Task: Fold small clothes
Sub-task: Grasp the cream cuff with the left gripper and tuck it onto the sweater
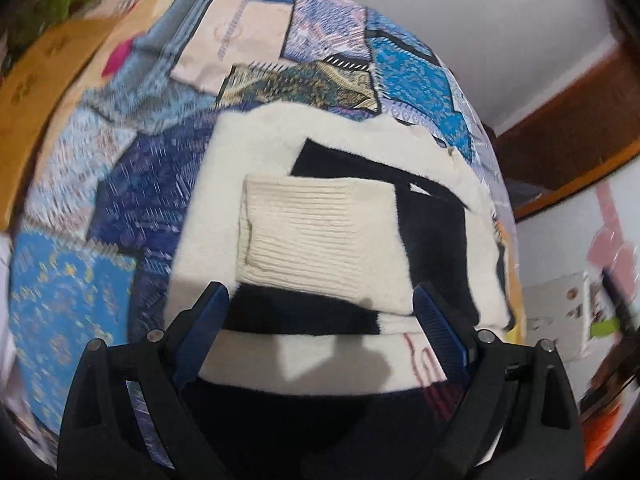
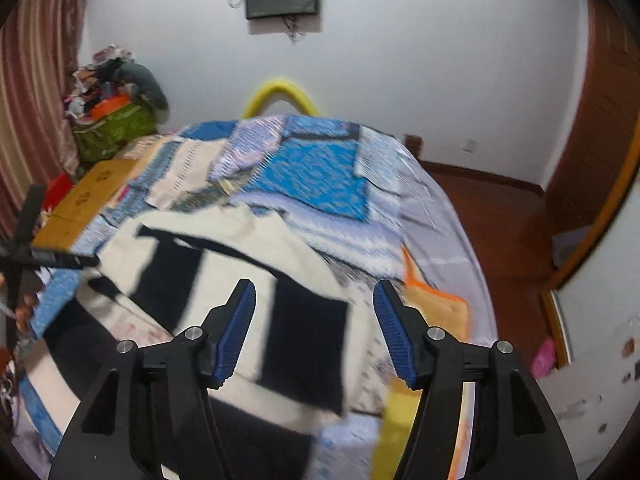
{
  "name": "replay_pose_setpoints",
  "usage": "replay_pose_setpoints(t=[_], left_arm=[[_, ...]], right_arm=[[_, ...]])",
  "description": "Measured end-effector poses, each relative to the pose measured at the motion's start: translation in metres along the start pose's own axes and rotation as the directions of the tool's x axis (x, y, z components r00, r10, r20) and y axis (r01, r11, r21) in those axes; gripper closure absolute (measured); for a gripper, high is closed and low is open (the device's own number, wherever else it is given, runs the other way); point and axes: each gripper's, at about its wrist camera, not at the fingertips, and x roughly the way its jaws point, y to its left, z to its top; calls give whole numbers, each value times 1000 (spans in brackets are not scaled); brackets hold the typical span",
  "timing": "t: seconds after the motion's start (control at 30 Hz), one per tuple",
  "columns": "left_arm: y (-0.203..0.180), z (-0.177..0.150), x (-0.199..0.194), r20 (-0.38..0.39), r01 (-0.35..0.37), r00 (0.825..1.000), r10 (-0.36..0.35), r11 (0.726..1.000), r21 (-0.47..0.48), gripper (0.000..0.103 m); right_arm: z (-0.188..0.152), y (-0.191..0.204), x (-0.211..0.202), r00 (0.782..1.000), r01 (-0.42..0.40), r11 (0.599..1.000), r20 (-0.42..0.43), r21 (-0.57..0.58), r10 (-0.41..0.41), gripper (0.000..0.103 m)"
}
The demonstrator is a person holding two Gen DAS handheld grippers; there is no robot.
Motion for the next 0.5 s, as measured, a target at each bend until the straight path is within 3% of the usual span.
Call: replay_pose_setpoints(t=[0.13, 0.27, 0.5], left_arm=[[8, -1, 11, -54, 36, 998, -41, 996, -86, 9], [8, -3, 20, -73, 29, 997, -36, 994, -108, 9], [9, 4, 41, -85, 92, 991, -108, 980, -179, 11]], right_arm=[[-22, -22, 2, 999, 21, 999, -30, 23, -21, 45], [-42, -39, 14, 998, 6, 996, -63, 88, -1, 45], [-70, -47, 41, 990, -24, 988, -133, 153, 45, 45]])
